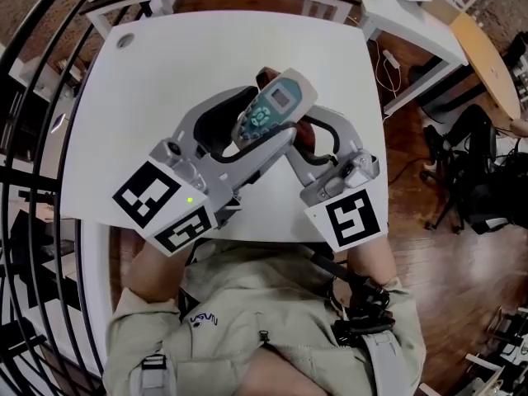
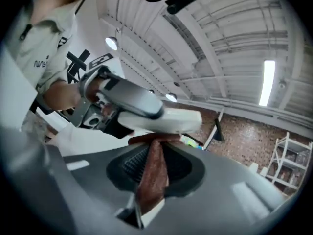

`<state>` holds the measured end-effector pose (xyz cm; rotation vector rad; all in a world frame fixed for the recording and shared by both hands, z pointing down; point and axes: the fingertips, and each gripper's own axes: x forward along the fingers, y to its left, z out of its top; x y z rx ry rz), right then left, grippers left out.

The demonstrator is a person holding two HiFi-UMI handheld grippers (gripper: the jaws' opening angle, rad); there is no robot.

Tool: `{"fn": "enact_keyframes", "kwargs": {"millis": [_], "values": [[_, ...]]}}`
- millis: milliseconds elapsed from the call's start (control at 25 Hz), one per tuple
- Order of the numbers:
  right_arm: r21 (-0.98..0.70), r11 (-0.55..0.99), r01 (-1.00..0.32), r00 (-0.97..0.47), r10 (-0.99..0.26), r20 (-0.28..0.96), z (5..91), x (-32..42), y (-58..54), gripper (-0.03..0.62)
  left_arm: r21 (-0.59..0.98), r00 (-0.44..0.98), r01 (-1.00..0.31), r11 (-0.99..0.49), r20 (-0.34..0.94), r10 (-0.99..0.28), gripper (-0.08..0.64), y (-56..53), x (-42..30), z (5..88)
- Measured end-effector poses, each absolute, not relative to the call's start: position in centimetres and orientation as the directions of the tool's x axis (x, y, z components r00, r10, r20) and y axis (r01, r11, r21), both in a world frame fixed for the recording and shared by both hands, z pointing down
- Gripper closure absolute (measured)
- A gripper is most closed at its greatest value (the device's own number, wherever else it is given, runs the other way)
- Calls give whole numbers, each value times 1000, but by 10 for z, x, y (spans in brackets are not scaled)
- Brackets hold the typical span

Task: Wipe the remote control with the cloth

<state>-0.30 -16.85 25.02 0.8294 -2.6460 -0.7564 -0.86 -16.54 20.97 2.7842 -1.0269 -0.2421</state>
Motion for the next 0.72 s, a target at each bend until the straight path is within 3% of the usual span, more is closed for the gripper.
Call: {"fn": "enact_keyframes", "kwargs": {"millis": [120, 240, 360, 520, 720], "values": [[582, 763, -283, -867, -462, 184, 273, -36, -135, 518, 214, 737, -641, -737, -94, -669, 269, -168, -12, 210], [586, 778, -229, -892, -409, 194, 279, -48, -124, 518, 223, 725, -653, -724, -94, -683, 270, -171, -15, 213], [588, 725, -359, -831, -536, 153, 266, -19, -162, 518, 153, 660, -732, -664, -83, -747, 270, -186, -30, 215], [491, 625, -607, -664, -738, 118, 257, 43, -229, 517, -57, 502, -862, -503, 38, -864, 268, -227, -61, 243], [438, 579, -688, -551, -809, 205, 283, 73, -271, 517, -171, 383, -897, -408, 161, -910, 270, -265, -78, 278]]}}
